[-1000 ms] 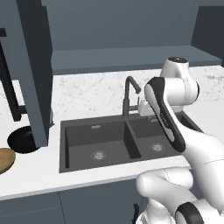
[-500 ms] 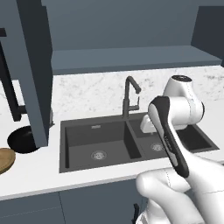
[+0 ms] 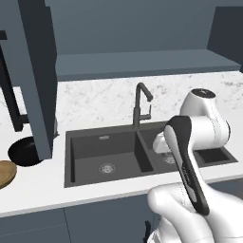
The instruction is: Pick up the bowls on the counter and stack them on top of one another in the open cabinet. Place the smaller bowl on top of the larger bowl.
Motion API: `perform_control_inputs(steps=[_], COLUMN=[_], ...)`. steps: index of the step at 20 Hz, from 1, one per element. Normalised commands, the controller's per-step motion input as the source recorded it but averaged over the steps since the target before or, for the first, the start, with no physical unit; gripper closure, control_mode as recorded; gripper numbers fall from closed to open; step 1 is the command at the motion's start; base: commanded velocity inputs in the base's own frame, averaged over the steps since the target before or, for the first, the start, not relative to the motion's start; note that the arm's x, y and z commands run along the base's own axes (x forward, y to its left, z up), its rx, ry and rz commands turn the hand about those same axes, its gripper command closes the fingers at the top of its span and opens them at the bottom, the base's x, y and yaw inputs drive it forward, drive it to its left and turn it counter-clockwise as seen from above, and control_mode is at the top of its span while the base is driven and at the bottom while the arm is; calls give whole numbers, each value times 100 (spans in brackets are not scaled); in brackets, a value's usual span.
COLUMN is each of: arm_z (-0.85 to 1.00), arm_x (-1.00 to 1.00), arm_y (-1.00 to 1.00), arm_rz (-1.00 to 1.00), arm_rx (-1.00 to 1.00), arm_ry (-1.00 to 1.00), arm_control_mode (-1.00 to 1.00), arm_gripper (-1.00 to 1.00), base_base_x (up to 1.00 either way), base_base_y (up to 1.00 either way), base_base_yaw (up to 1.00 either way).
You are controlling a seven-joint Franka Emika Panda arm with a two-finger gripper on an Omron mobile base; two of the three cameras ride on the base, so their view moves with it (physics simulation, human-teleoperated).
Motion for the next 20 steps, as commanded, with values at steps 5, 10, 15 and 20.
perform_control_inputs(steps=[5,10,15,20], arm_z=[0,0,0,0], arm_x=[0,0,0,0], arm_y=[0,0,0,0], arm_rz=[0,0,0,0], arm_rx=[0,0,0,0], arm_ry=[0,0,0,0], arm_control_mode=[100,100,100,100], arm_gripper=[-100,-100,-100,-100], base_base_x=[-39,-76,-82,-21], base_base_y=[66,87,60,99], base_base_yaw=[0,0,-3,-3])
